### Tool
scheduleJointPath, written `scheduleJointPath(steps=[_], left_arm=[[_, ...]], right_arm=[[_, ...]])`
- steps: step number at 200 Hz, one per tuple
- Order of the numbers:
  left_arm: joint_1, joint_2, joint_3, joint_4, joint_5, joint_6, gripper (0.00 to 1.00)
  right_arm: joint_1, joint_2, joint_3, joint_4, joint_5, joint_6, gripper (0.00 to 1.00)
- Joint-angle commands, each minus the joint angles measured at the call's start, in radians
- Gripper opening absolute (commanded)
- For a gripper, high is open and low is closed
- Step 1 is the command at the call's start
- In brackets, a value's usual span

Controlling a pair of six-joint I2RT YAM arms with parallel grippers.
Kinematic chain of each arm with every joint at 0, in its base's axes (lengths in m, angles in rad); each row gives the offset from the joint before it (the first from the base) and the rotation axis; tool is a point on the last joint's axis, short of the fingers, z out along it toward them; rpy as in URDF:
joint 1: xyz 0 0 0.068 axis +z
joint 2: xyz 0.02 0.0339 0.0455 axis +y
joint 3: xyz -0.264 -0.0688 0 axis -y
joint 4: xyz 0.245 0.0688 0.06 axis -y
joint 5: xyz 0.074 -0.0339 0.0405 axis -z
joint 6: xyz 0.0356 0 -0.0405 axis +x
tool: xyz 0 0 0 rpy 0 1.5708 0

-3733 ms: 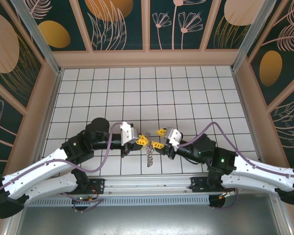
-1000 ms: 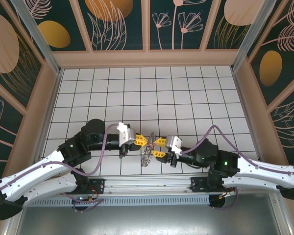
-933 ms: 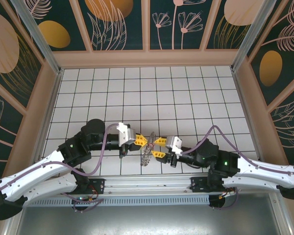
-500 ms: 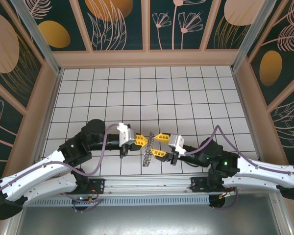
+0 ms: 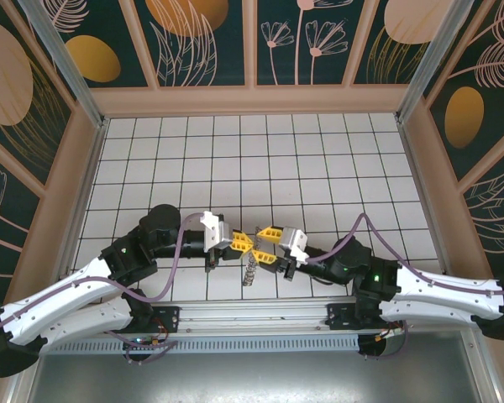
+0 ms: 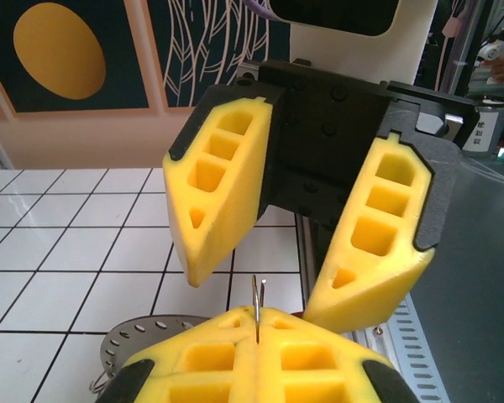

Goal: Put the keys on the keyring

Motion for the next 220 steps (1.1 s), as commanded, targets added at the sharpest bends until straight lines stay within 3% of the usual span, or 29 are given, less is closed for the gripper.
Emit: scheduleJointPath(steps=[1,72,117,130,157,194,220], left_arm=[[-0.004,-0.024,0.004,0.072,0.033,0.013,0.00],[-0.005,-0.034,0.008,0.070,0.035,0.011,0.00],[-0.005,-0.025,0.007,0.072,0.034,0.012,0.00],[-0.004,-0.022,0.007,0.073,0.032,0.014,0.00],[-0.004,-0.022,0.011,0.065,0.025,0.014,0.00],[-0.004,0.004,0.050,-0.026,-0.055,0.032,0.00],[-0.006,0.048,0.090,-0.125,-0.105,0.057,0.09]], right_arm=[[-0.013,-0.013,-0.003,0.033,0.029,0.020,0.37],[-0.045,-0.009,-0.012,0.030,-0.015,0.039,0.26],[-0.071,0.032,0.002,0.009,-0.126,0.049,0.22],[-0.073,0.045,0.008,-0.002,-0.141,0.047,0.16],[-0.078,0.054,0.023,-0.033,-0.115,0.031,0.00],[-0.081,0.049,0.084,-0.164,-0.037,-0.034,0.00],[-0.081,0.098,0.165,-0.303,0.009,-0.065,0.00]])
